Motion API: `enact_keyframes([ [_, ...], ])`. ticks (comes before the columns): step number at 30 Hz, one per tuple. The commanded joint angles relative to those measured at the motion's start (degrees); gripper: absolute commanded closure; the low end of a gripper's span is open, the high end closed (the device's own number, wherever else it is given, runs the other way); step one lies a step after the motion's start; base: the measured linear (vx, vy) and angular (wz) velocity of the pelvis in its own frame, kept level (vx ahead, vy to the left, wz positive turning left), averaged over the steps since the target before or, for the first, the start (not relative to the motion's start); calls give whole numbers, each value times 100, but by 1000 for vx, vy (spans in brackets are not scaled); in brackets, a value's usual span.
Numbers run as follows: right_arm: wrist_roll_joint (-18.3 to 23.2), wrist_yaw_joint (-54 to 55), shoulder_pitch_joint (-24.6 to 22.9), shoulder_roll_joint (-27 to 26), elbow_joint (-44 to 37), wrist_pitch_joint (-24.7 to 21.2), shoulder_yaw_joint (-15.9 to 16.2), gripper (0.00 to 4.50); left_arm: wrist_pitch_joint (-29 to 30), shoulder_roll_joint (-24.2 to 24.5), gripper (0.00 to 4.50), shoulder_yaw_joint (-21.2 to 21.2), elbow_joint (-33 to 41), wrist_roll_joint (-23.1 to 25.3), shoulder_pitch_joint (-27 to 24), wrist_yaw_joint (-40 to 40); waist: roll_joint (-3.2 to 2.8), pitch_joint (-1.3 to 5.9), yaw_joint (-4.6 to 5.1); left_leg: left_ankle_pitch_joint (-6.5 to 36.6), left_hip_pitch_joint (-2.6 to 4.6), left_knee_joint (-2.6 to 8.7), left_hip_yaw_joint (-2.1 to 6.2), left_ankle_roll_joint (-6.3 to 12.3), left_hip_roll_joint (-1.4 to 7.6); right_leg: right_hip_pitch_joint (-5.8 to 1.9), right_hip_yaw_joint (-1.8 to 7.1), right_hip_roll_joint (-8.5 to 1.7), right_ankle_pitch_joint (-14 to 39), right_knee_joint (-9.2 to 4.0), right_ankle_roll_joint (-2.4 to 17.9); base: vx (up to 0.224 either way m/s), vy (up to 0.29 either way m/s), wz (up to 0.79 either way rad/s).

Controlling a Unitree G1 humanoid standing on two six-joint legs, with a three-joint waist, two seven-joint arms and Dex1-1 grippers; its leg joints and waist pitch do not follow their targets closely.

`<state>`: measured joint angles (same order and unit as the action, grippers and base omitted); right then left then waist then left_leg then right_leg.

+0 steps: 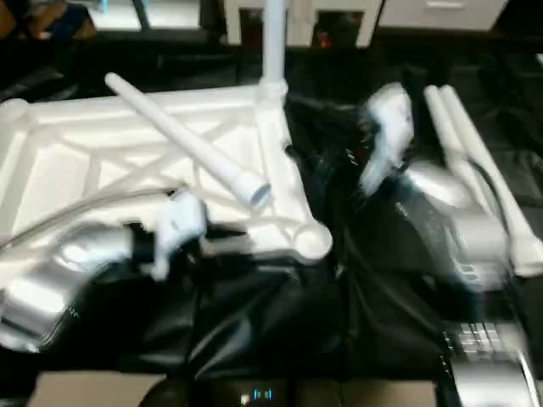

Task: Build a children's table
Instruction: Insert table leg to table base

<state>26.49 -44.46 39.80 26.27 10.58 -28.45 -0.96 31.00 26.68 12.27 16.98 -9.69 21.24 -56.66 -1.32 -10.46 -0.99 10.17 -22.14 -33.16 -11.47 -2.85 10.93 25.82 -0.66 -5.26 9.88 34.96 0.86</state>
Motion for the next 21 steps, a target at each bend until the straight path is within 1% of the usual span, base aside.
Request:
enact_keyframes([
  [1, -372, -69, 647, -208, 976, -59, 386, 1, 174, 178, 248, -255, 112, -144, 0, -48, 107, 482, -12, 373, 82, 305, 20, 608, 86, -396, 114, -149, 669, -326, 1625, 0, 0, 0],
  [2, -473, -60, 832, -265, 1231, -46, 458, 0, 197, 219, 239, -302, 128, -162, -6, -53, 118, 483, 30, 476, 75, 299, 31, 498, 71, -390, 104, -155, 869, -319, 1628, 0, 0, 0],
  [3, -992, 49, 1433, -467, 2199, 355, 734, 0, 263, 332, 233, -450, 153, -181, -34, -34, 95, 494, 19, 482, 130, 288, 10, 445, 102, -352, 123, -158, 820, -320, 1608, 0, 0, 0],
  [4, -1002, 52, 1444, -471, 2217, 364, 739, 0, 265, 334, 226, -453, 154, -181, -35, -33, 97, 496, 61, 446, 92, 287, 25, 419, 91, -357, 110, -157, 764, -291, 1665, 0, 0, 0],
  [5, -1172, 110, 1669, -572, 2595, 492, 807, 0, 319, 390, 226, -499, 184, -182, -56, -23, 110, 484, 31, 409, 106, 291, 4, 427, 97, -362, 120, -146, 614, -300, 1646, 0, 0, 0],
  [6, -1270, 189, 1891, -699, 2961, 559, 827, 0, 359, 463, 226, -531, 205, -164, -80, -25, 85, 514, 39, 196, 93, 277, 15, 495, 94, -378, 119, -137, 247, -232, 1742, 0, 0, 0],
  [7, -1291, 258, 2161, -875, 3361, 564, 810, 0, 425, 578, 226, -543, 253, -90, -140, 15, 65, 513, 21, 113, 109, 276, 9, 541, 95, -370, 115, -122, 99, -230, 1763, 0, 0, 0],
  [8, -1279, 263, 2383, -1029, 3671, 516, 800, 0, 473, 682, 226, -541, 298, -3, -208, 62, 159, 503, 42, -57, 62, 264, 16, 679, 100, -383, 120, -126, -213, -170, 1838, 0, 0, 0],
  [9, -1255, 233, 2590, -1167, 3951, 508, 796, 0, 516, 773, 226, -521, 326, 60, -268, 102, 127, 496, 25, -183, 79, 261, 15, 769, 105, -370, 111, -123, -371, -165, 1857, 0, 0, 0],
  [10, -1244, 172, 2758, -1276, 4158, 474, 819, 0, 553, 834, 226, -499, 368, 102, -335, 137, 140, 502, 36, -264, 86, 247, 15, 813, 118, -361, 112, -126, -503, -141, 1896, 0, 0, 0],
  [11, -1253, 79, 2926, -1351, 4411, 502, 842, 0, 599, 882, 226, -480, 431, 90, -389, 174, 121, 503, 35, -397, 84, 239, 23, 886, 123, -360, 97, -127, -673, -106, 1971, 0, 0, 0],
  [12, -1232, -34, 3055, -1431, 4567, 491, 846, 0, 620, 893, 226, -470, 482, 84, -433, 209, 135, 498, 37, -567, 91, 221, 22, 955, 131, -350, 93, -113, -903, -77, 2019, 0, 0, 0],
  [13, -1232, -34, 3055, -1431, 4567, 491, 846, 0, 620, 893, 226, -470, 482, 84, -433, 209, 127, 504, 31, -723, 88, 207, 28, 996, 127, -350, 88, -102, -1077, -56, 2039, 0, 0, 0],
  [14, -1216, -263, 3268, -1557, 4863, 446, 803, 0, 695, 884, 226, -476, 601, 33, -502, 271, 167, 495, 18, -958, 99, 176, 11, 1096, 126, -323, 88, -79, -1394, -25, 2071, 0, 0, 0],
  [15, -1222, -384, 3347, -1621, 4997, 441, 774, 0, 750, 861, 226, -473, 668, 6, -530, 310, 197, 485, 5, -1124, 69, 159, 15, 1180, 118, -324, 82, -77, -1550, -3, 2095, 0, 0, 0],
  [16, -1222, -384, 3347, -1621, 4997, 441, 774, 0, 750, 861, 226, -473, 668, 6, -530, 310, 191, 494, -2, -1158, 62, 143, 14, 1210, 119, -321, 83, -82, -1610, 19, 2116, 0, 0, 0],
  [17, -1289, -483, 3426, -1677, 5182, 463, 759, 0, 805, 845, 226, -457, 724, -21, -549, 350, 189, 478, -20, -1148, 72, 140, 6, 1243, 133, -290, 78, -87, -1591, 10, 2123, 0, 0, 0],
  [18, -1447, -536, 3454, -1709, 5312, 496, 869, 0, 849, 828, 226, -435, 762, -38, -566, 380, 191, 461, -28, -1069, 64, 139, 7, 1225, 142, -279, 73, -91, -1455, 0, 2138, 0, 0, 0],
  [19, -1740, -645, 3488, -1754, 5544, 499, 1100, 0, 893, 828, 226, -401, 812, -53, -604, 420, 211, 435, -33, -971, 56, 150, -1, 1197, 147, -278, 77, -101, -1323, -20, 2121, 0, 0, 0],
  [20, -1878, -699, 3484, -1763, 5621, 424, 1238, 0, 896, 829, 226, -391, 823, -51, -621, 431, 238, 416, -49, -732, 55, 169, -7, 1086, 157, -281, 80, -117, -977, -54, 2091, 0, 0, 0],
  [21, -1993, -779, 3501, -1775, 5742, 400, 1344, 0, 904, 835, 226, -380, 838, -50, -636, 448, 218, 408, -74, -551, 63, 184, -5, 955, 167, -286, 92, -145, -739, -64, 2050, 0, 0, 0],
])
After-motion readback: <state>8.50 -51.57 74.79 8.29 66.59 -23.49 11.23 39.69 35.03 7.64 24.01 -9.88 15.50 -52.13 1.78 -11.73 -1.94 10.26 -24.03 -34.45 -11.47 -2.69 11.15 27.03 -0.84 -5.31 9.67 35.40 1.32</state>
